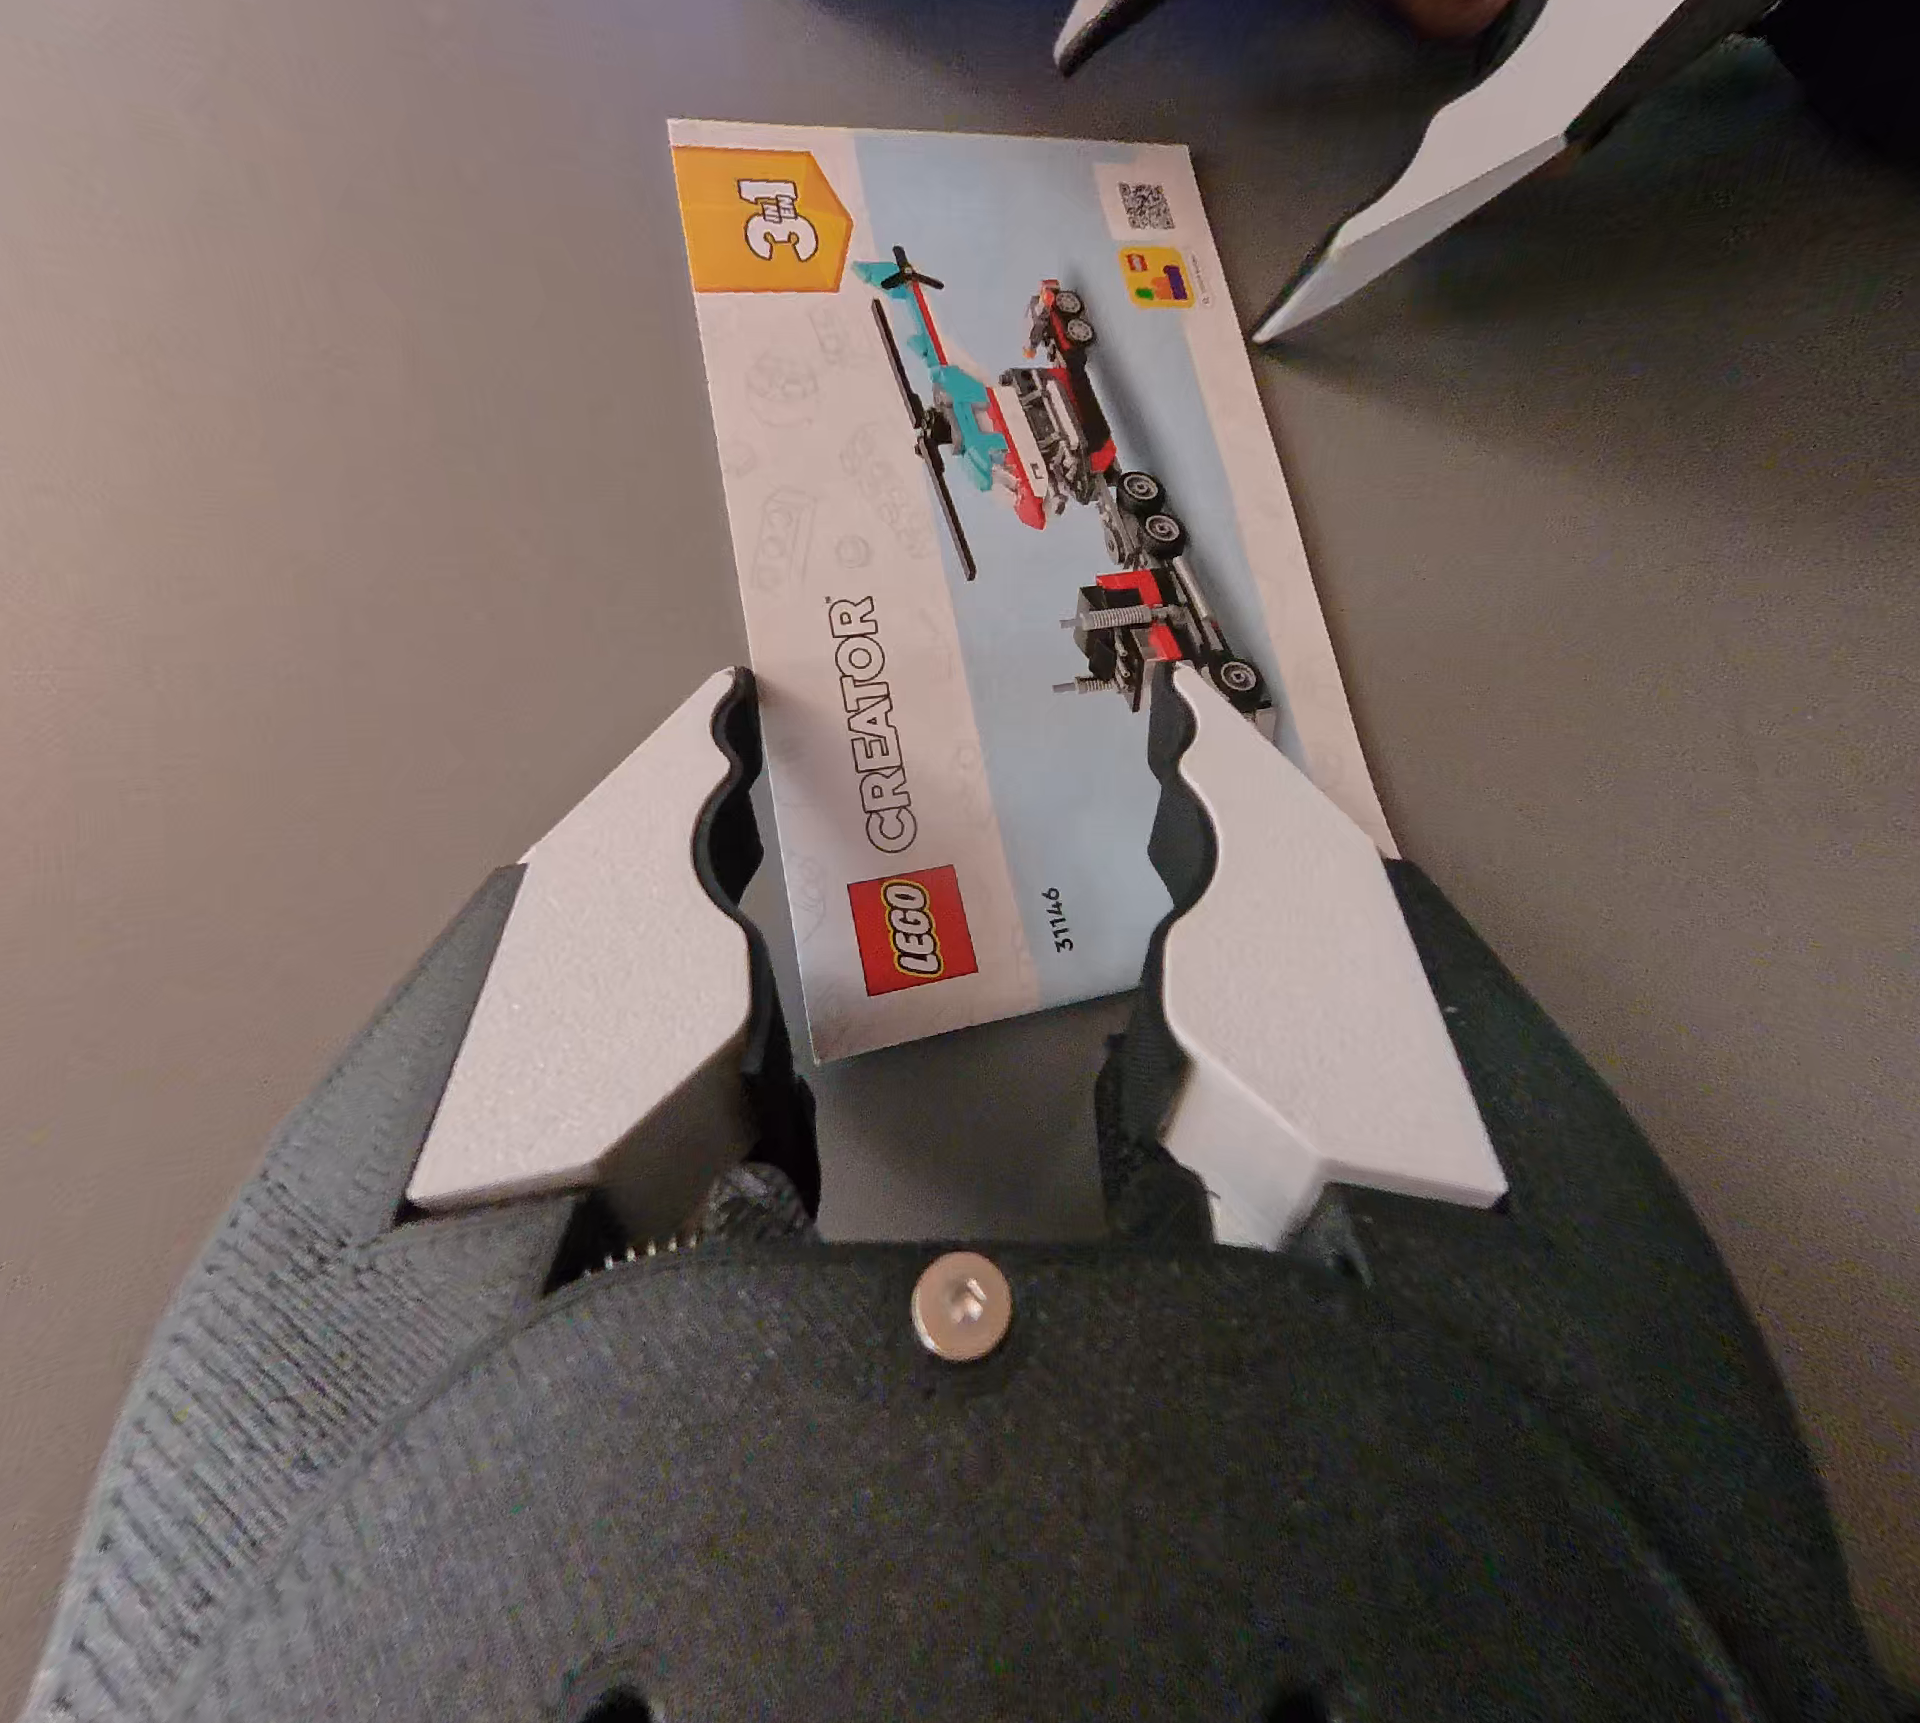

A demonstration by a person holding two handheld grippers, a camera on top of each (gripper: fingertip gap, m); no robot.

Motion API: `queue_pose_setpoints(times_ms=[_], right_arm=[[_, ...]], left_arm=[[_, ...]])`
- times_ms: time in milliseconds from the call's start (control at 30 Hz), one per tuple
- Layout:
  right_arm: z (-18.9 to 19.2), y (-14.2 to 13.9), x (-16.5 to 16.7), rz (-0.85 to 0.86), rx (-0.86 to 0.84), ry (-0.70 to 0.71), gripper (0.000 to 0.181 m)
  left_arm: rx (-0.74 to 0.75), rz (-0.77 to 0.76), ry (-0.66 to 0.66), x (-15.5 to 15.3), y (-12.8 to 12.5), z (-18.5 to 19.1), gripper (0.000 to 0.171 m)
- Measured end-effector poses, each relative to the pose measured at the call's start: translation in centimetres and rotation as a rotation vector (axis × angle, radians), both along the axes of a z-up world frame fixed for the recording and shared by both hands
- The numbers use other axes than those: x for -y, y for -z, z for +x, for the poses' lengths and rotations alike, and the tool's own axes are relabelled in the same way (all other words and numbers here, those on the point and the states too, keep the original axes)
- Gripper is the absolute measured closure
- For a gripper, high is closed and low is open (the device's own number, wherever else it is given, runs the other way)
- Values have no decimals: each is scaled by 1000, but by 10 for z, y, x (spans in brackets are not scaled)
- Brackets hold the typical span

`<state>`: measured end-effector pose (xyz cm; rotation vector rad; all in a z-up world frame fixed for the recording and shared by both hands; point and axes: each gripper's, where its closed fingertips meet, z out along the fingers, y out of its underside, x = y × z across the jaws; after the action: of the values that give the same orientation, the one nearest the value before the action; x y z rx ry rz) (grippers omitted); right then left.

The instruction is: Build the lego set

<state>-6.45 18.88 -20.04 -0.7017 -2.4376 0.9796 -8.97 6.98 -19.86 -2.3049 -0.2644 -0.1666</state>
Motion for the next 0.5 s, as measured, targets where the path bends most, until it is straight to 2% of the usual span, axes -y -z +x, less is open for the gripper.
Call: queue_pose_setpoints(times_ms=[500], right_arm=[[-2,-1,0,8,-19,5,104]], left_arm=[[0,47,13,0,-12,3,96]])
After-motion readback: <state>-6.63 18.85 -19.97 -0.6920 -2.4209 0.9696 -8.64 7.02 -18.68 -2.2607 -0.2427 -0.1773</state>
